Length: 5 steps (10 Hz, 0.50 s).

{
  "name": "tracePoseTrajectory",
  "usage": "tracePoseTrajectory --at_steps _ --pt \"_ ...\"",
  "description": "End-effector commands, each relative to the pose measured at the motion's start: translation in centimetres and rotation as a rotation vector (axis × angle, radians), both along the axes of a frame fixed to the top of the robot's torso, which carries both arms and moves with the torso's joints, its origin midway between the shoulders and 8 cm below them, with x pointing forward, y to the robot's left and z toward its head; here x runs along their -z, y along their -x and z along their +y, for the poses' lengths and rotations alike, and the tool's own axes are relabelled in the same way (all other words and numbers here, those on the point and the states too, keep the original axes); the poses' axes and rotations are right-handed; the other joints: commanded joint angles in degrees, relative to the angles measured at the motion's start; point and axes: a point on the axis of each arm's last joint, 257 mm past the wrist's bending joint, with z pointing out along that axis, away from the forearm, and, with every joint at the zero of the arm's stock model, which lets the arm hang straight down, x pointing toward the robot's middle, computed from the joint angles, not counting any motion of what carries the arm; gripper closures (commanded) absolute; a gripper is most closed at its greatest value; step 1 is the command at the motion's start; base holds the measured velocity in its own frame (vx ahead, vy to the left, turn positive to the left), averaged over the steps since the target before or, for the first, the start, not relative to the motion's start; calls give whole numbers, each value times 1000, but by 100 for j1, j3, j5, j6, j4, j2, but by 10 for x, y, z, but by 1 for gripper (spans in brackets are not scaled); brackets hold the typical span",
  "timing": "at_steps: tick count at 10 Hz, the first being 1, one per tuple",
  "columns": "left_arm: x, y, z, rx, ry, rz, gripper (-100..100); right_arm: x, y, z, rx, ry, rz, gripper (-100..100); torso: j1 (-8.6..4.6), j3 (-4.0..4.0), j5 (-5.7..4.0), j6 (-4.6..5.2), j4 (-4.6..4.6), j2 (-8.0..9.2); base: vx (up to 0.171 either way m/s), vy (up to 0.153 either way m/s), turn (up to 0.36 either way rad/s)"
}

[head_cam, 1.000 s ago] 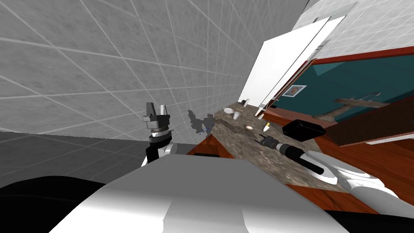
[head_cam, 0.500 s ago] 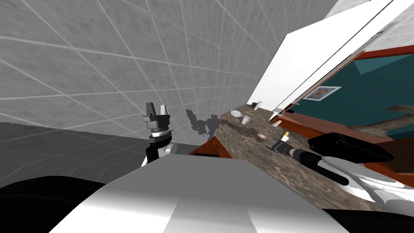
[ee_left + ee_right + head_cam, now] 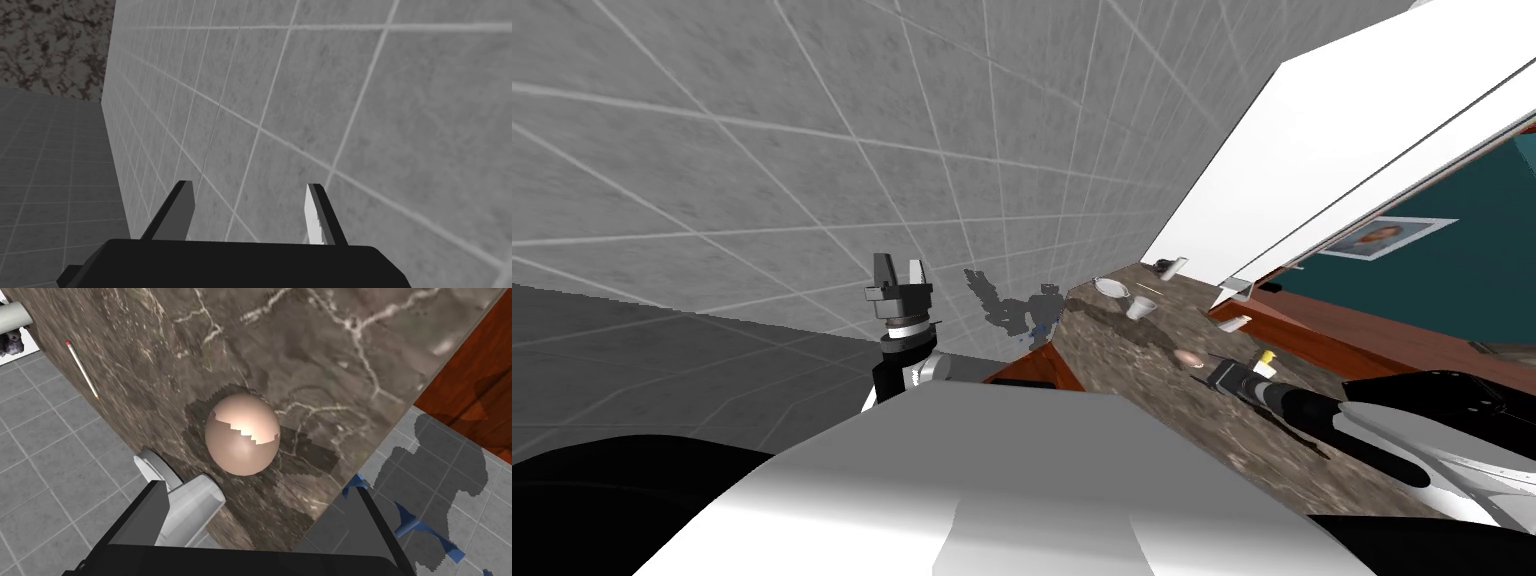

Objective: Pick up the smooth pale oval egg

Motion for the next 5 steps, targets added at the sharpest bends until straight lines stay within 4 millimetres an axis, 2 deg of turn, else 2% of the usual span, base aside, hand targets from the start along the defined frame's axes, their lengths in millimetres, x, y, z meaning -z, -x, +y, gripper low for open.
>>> tracePoseTrajectory --at_steps 1,2,3,4,5 --pt "0 0 0 0 0 0 0 -3 7 -11 1 26 19 -100 0 0 0 0 0 0 77 6 31" --pt "0 0 0 0 0 0 0 -2 17 -21 1 56 46 -100 -1 4 -1 5 1 9 64 2 63" --pt "0 0 0 0 0 0 0 5 37 -32 -1 95 96 -100 -3 7 -1 2 3 13 110 2 204" --pt "0 0 0 0 0 0 0 10 46 -34 -1 101 117 -100 -3 1 -1 0 0 2 99 -13 139" --pt "0 0 0 0 0 0 0 7 37 -30 1 92 98 -100 -8 1 -2 2 0 2 36 -10 21"
